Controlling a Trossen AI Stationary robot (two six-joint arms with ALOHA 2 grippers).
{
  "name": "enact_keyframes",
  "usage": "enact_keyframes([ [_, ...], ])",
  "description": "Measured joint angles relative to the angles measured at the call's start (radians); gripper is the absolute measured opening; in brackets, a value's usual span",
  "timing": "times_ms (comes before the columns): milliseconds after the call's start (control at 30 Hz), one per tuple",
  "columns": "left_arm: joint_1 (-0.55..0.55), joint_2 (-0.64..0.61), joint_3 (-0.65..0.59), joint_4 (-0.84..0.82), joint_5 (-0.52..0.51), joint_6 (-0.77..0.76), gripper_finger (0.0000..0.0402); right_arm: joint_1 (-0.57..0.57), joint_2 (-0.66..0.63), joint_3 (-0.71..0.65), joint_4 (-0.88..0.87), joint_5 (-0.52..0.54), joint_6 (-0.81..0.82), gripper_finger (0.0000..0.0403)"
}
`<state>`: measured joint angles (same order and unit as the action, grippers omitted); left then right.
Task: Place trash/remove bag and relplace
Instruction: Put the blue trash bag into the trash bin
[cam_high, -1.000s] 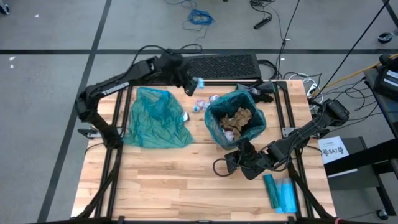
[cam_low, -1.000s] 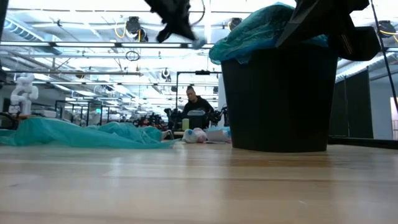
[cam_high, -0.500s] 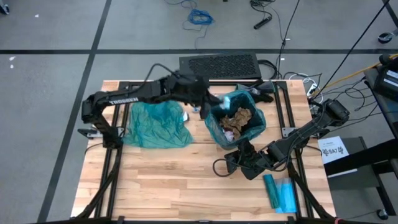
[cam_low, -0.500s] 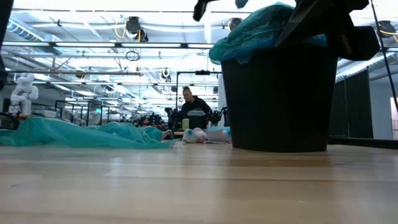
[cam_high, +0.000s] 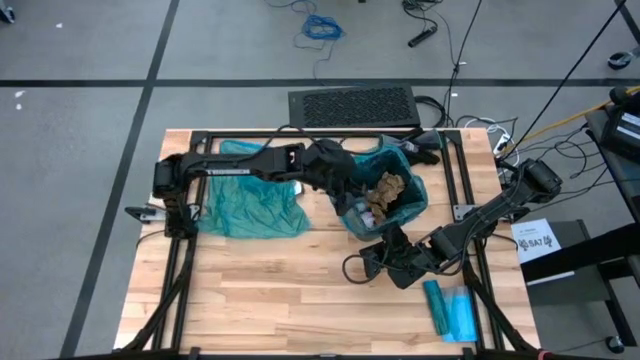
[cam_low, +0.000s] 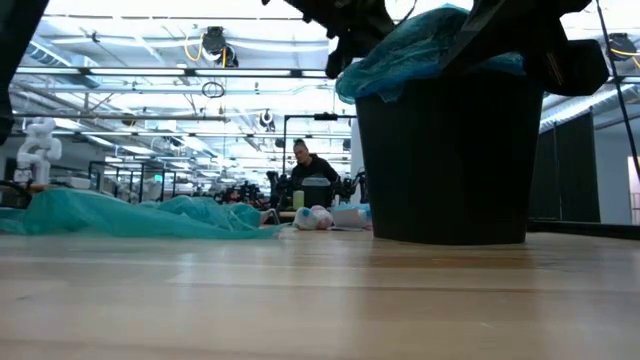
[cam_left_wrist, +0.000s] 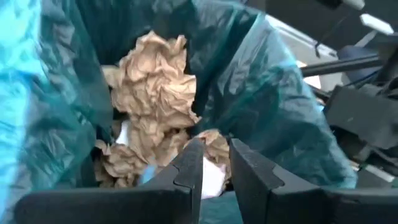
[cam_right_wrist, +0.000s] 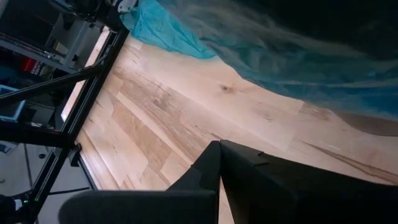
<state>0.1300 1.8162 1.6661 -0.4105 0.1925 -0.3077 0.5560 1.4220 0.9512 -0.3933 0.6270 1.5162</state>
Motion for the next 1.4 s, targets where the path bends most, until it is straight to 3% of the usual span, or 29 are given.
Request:
enact_keyframes([
  [167,0.018,-0.054,0.022,0.021,-0.003,0.073,0.0079,0.000,0.000,0.000,0.001,0.000,-0.002,0.0000],
  [333,0.056,-0.115,0.068,0.003,-0.101,0.151,0.0079,0.000,0.000,0.000,0.001,0.000,-0.011,0.0000],
  [433,0.099,-0.133,0.069,-0.081,-0.166,0.157,0.0080,0.000,0.000,0.000,0.001,0.000,-0.012,0.0000],
  [700,0.263,-0.129,0.031,-0.397,-0.212,0.139,0.0080,0.000,0.000,0.000,0.000,0.000,-0.013,0.0000],
  [1067,0.329,-0.092,-0.144,-0.415,-0.155,0.130,0.0080,-0.002,0.000,0.000,0.001,0.000,-0.010,0.0000],
  [1400,0.325,0.077,-0.153,-0.406,-0.064,0.131,0.0080,-0.020,0.000,0.000,0.033,0.001,-0.010,0.0000],
])
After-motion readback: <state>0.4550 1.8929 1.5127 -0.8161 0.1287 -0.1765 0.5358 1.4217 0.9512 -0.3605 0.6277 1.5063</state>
